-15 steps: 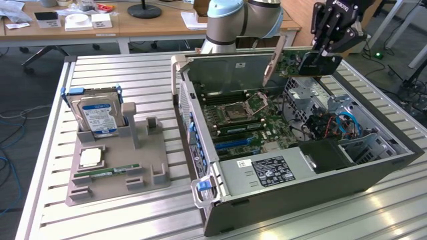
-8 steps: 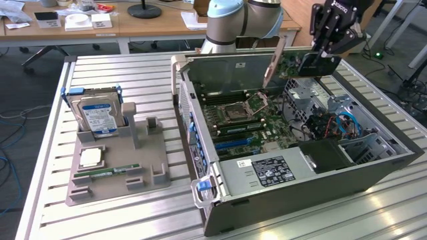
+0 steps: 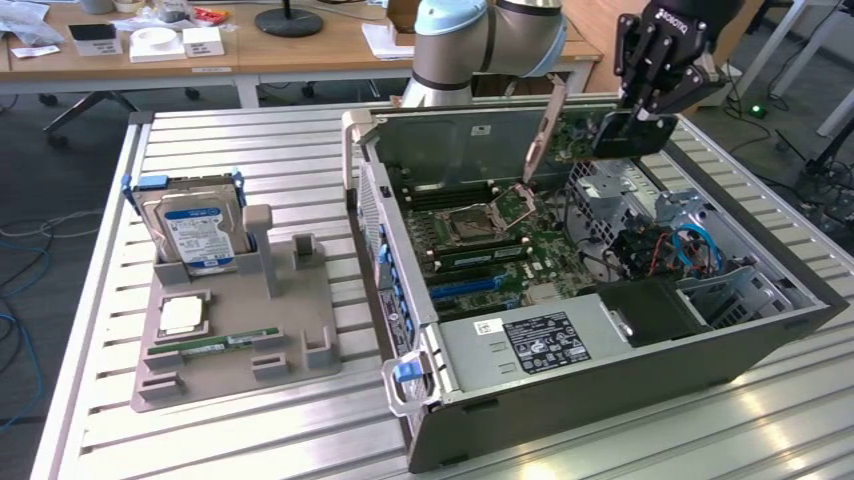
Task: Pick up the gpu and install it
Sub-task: 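Insert the gpu into the slot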
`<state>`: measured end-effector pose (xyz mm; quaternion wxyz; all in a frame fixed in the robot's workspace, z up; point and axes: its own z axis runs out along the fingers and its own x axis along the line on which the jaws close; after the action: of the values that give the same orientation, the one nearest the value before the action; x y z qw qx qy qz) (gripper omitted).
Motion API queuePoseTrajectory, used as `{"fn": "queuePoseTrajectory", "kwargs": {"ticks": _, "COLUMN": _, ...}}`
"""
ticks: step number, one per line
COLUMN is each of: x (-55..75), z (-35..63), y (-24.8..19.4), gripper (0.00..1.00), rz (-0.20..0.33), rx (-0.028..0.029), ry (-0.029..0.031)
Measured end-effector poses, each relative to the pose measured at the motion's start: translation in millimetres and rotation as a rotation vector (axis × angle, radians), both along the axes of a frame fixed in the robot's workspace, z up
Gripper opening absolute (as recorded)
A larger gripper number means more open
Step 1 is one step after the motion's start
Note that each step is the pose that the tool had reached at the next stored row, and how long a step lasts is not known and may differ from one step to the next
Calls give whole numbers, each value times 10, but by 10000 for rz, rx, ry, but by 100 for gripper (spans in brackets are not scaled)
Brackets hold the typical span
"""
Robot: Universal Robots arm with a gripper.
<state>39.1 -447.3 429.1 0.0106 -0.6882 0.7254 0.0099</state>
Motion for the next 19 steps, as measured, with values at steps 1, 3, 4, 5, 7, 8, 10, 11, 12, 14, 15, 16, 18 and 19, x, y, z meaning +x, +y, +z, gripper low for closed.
{"fn": "queuePoseTrajectory", "kwargs": {"ticks": 1, "x": 0, "z": -2, "y": 0, "gripper": 27, "rz": 8, "rx": 0, "ry": -2}}
{"fn": "queuePoseTrajectory", "kwargs": {"ticks": 3, "x": 0, "z": -2, "y": 0, "gripper": 27, "rz": 8, "rx": -2, "ry": -3}}
{"fn": "queuePoseTrajectory", "kwargs": {"ticks": 4, "x": 0, "z": -2, "y": 0, "gripper": 27, "rz": 8, "rx": -1, "ry": -3}}
{"fn": "queuePoseTrajectory", "kwargs": {"ticks": 5, "x": -1, "z": -3, "y": 0, "gripper": 27, "rz": 7, "rx": 0, "ry": -3}}
{"fn": "queuePoseTrajectory", "kwargs": {"ticks": 7, "x": -1, "z": -3, "y": 0, "gripper": 27, "rz": 7, "rx": 1, "ry": -3}}
{"fn": "queuePoseTrajectory", "kwargs": {"ticks": 8, "x": -1, "z": -3, "y": 0, "gripper": 27, "rz": 7, "rx": 0, "ry": -3}}
{"fn": "queuePoseTrajectory", "kwargs": {"ticks": 10, "x": -1, "z": -3, "y": 0, "gripper": 27, "rz": 7, "rx": 0, "ry": -3}}
{"fn": "queuePoseTrajectory", "kwargs": {"ticks": 11, "x": -1, "z": -3, "y": 0, "gripper": 27, "rz": 7, "rx": 0, "ry": -3}}
{"fn": "queuePoseTrajectory", "kwargs": {"ticks": 12, "x": -4, "z": -9, "y": 0, "gripper": 27, "rz": 6, "rx": 3, "ry": -4}}
{"fn": "queuePoseTrajectory", "kwargs": {"ticks": 14, "x": -10, "z": -26, "y": -1, "gripper": 27, "rz": 6, "rx": 0, "ry": -4}}
{"fn": "queuePoseTrajectory", "kwargs": {"ticks": 15, "x": -14, "z": -40, "y": 0, "gripper": 27, "rz": 7, "rx": 2, "ry": -4}}
{"fn": "queuePoseTrajectory", "kwargs": {"ticks": 16, "x": -17, "z": -54, "y": 0, "gripper": 27, "rz": 6, "rx": 0, "ry": -3}}
{"fn": "queuePoseTrajectory", "kwargs": {"ticks": 18, "x": -21, "z": -86, "y": 0, "gripper": 27, "rz": 7, "rx": 0, "ry": -3}}
{"fn": "queuePoseTrajectory", "kwargs": {"ticks": 19, "x": -23, "z": -102, "y": 0, "gripper": 27, "rz": 8, "rx": 0, "ry": -3}}
